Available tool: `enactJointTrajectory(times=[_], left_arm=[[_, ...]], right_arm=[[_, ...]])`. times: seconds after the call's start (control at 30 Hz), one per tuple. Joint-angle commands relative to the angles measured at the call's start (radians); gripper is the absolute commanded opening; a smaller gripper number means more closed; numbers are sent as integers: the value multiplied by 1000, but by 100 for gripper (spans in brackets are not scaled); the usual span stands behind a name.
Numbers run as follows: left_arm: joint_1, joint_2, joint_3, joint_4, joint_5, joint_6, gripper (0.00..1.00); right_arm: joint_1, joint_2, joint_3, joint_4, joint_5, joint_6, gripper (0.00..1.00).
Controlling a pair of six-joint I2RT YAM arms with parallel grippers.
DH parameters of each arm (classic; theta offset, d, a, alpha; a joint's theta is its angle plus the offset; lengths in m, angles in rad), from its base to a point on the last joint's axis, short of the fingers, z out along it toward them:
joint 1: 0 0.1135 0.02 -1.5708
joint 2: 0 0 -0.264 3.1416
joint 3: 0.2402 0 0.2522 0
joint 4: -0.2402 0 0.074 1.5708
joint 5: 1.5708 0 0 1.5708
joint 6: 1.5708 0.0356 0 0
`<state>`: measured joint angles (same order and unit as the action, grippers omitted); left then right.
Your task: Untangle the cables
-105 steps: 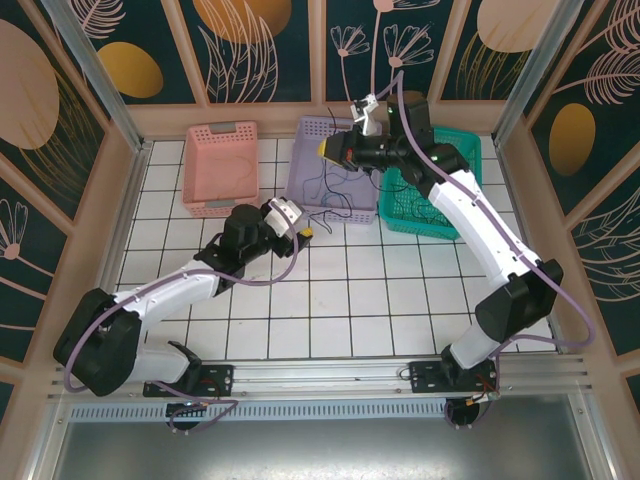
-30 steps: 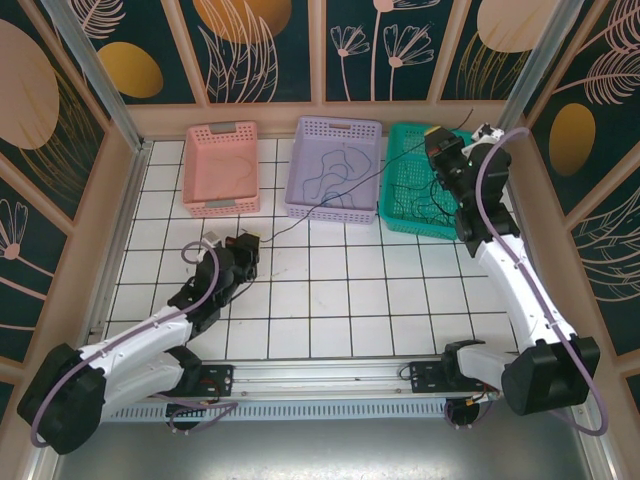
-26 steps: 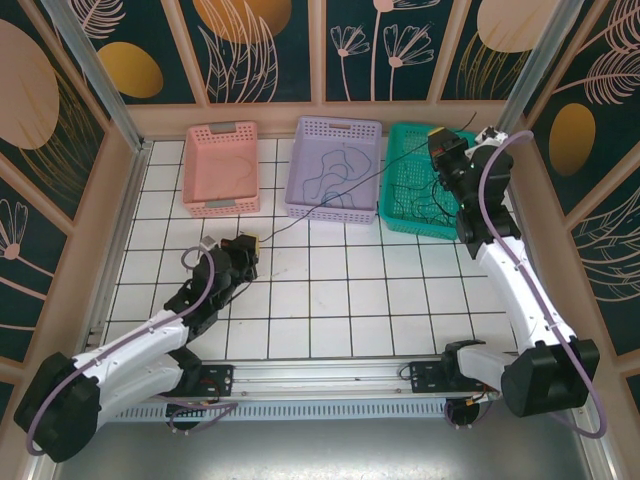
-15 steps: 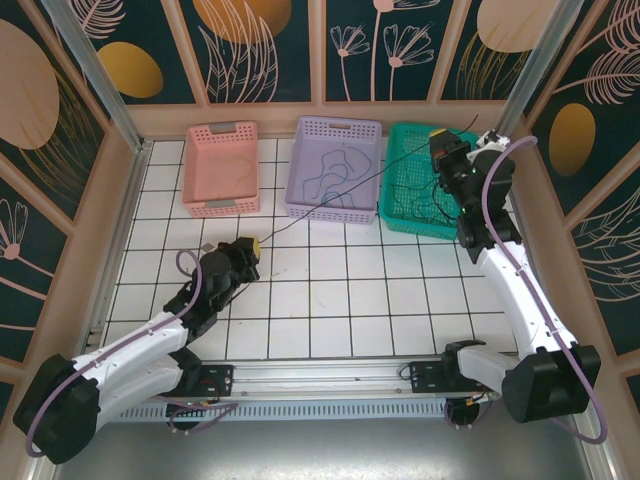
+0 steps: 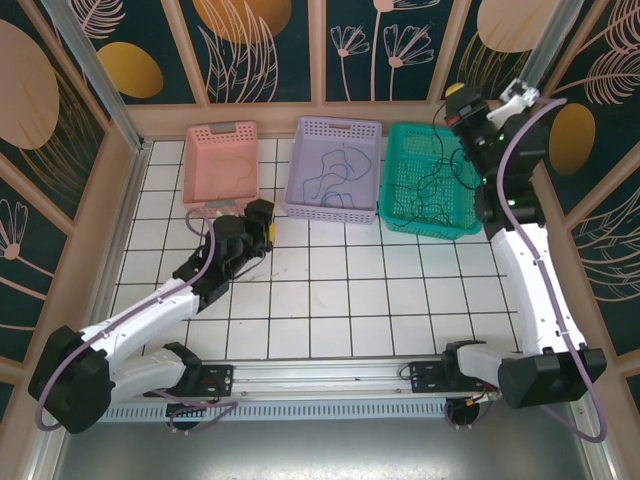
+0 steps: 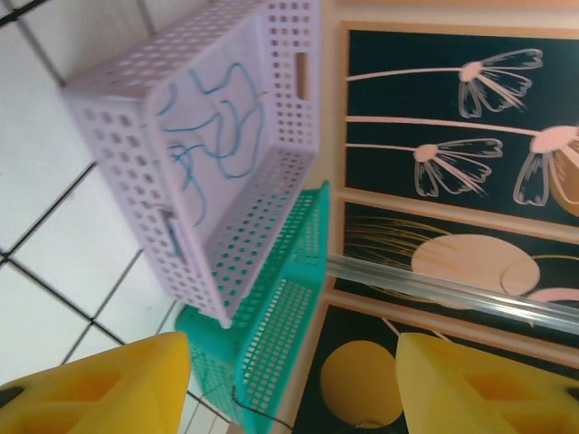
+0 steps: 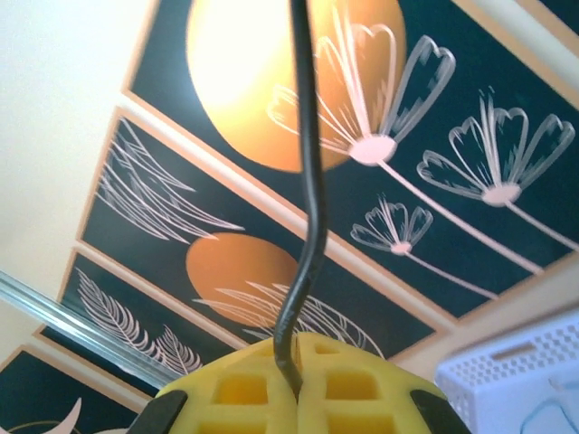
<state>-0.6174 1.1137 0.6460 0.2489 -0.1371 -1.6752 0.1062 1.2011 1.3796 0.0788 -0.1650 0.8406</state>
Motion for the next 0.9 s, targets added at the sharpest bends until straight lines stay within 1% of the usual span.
enactJointTrajectory(times=[0.0, 0.2, 0.33, 0.43, 0.6, 0.87], left_arm=[[4, -3, 66, -99, 13, 176, 63], [4, 30, 119, -100, 91, 275, 62], [4, 34, 176, -155, 93, 370, 61], [4, 29, 192, -170, 96, 405, 61], [4, 23, 194, -172, 112, 426, 60], [3, 21, 235, -226, 119, 521, 60]], right_arm=[[-82, 34, 102, -31, -39, -101, 0], [-211, 144, 282, -50, -81, -118, 0], [-233, 215, 367, -63, -99, -141, 0], [-241, 256, 386, -78, -118, -150, 0], [-255, 318, 359, -160, -157, -182, 0], [-259, 334, 133, -211, -213, -197, 0]])
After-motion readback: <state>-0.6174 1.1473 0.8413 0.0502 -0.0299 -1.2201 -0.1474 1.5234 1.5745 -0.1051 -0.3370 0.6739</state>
